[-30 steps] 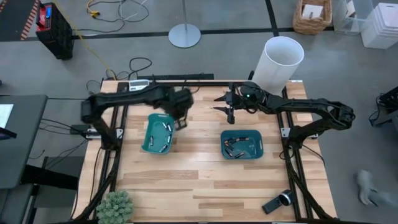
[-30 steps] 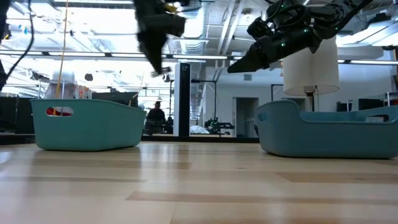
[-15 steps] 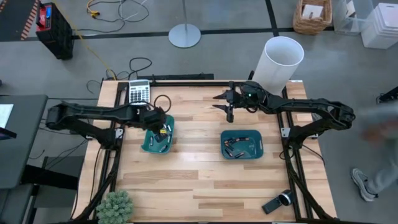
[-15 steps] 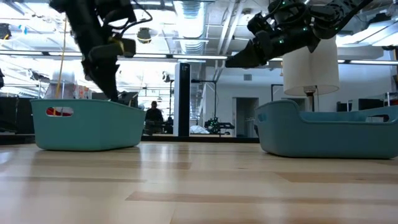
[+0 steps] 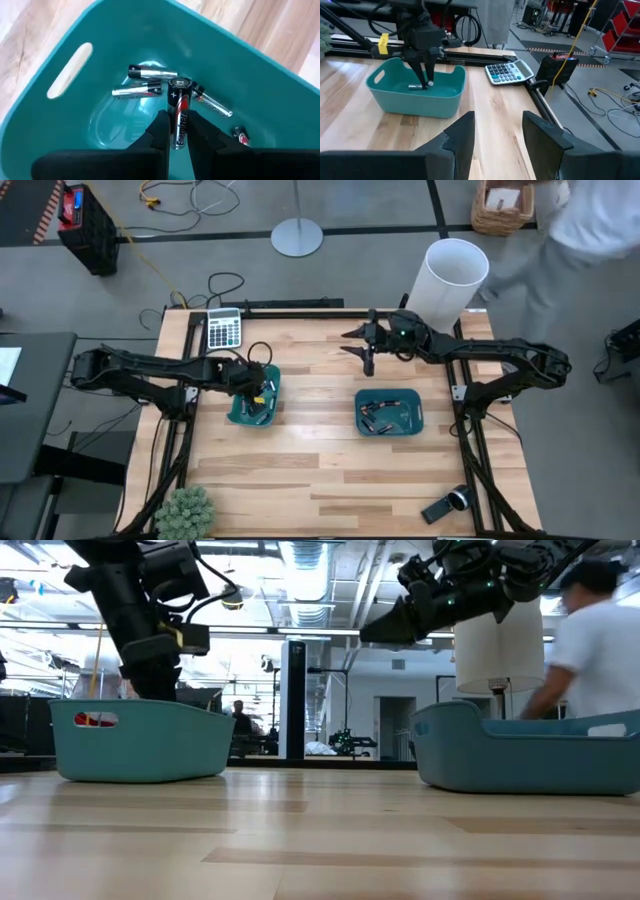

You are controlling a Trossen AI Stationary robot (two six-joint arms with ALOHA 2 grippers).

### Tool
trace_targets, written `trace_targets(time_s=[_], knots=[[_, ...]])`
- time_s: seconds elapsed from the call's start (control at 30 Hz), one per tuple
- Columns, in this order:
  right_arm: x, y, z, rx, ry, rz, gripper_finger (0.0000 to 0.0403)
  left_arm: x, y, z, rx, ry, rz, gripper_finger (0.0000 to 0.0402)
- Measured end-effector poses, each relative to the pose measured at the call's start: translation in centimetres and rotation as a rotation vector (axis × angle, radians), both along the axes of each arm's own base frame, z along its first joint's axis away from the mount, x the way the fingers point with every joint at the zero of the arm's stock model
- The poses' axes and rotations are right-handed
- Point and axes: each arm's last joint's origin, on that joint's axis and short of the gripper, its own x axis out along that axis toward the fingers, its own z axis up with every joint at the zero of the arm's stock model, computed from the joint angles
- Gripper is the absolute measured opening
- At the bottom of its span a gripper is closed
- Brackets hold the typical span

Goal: Sort batteries
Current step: Put the silver battery into the green bin, then return to Home Position

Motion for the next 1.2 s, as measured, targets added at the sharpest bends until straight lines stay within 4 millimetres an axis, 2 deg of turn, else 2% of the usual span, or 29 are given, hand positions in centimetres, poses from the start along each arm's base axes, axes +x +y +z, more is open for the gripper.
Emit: trace_targets(time_s=[0.5,0.73,0.97,1.1,1.2], knots=[[0.3,0.7,0.1,-0.007,-0.005,0.027,0.0179,0.0,0.0,-0.2,0.01,0.006,-0.027,0.0037],[0.3,0.8,0.1,-0.003,-0.006,0.028,0.0179,0.2,0.0,0.0,0.021,-0.022,-0.041,0.0106],[0.3,0.8,0.1,-0.003,-0.006,0.029,0.0179,0.7,0.1,0.3,0.035,-0.078,-0.048,0.0142],[0.3,1.1,0.2,-0.028,-0.006,0.045,0.0179,0.6,0.0,1.4,0.071,-0.163,-0.022,0.0146],[0.0,1.3,0.9,-0.048,-0.031,0.05,0.0179,0.1,-0.5,3.3,0.124,-0.285,-0.057,0.0138]])
